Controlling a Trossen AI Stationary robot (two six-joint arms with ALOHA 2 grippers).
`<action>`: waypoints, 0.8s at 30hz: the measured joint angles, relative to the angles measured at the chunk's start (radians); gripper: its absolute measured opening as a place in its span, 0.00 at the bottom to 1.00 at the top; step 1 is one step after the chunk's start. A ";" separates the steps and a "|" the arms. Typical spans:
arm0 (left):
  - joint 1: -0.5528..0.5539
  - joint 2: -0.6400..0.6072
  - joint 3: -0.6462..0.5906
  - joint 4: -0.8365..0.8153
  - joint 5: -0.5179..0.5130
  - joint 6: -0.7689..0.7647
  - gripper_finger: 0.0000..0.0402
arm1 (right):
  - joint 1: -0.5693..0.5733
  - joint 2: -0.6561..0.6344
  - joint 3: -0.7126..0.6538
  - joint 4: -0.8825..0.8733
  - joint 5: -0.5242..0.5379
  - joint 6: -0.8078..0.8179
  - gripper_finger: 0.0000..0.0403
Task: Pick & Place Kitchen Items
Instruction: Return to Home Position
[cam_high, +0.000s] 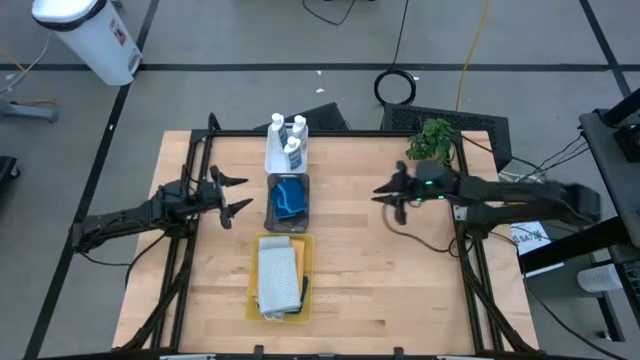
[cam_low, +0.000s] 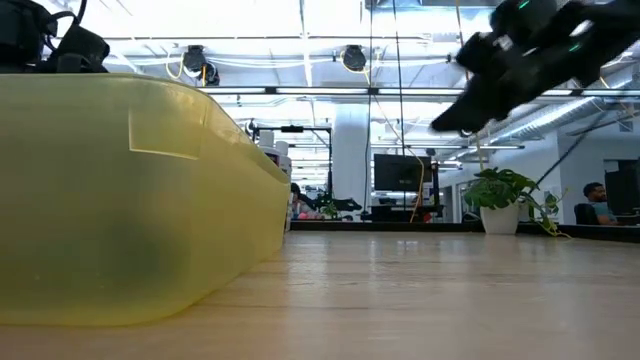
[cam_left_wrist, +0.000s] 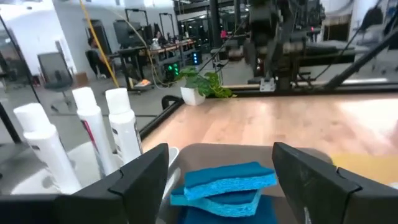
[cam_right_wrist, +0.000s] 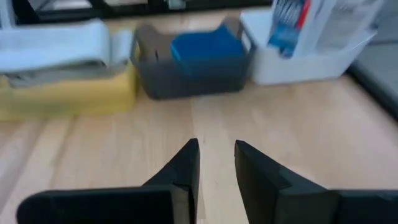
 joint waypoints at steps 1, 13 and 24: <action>0.000 0.000 0.000 0.002 0.000 0.019 0.72 | -0.005 -0.072 0.000 -0.052 0.000 -0.001 0.19; 0.000 0.000 0.000 0.004 -0.003 0.028 0.71 | -0.022 -0.651 -0.001 -0.296 0.000 -0.107 0.19; 0.000 0.000 0.000 0.004 -0.003 0.027 0.71 | -0.022 -0.831 -0.279 -0.195 -0.002 -0.040 0.19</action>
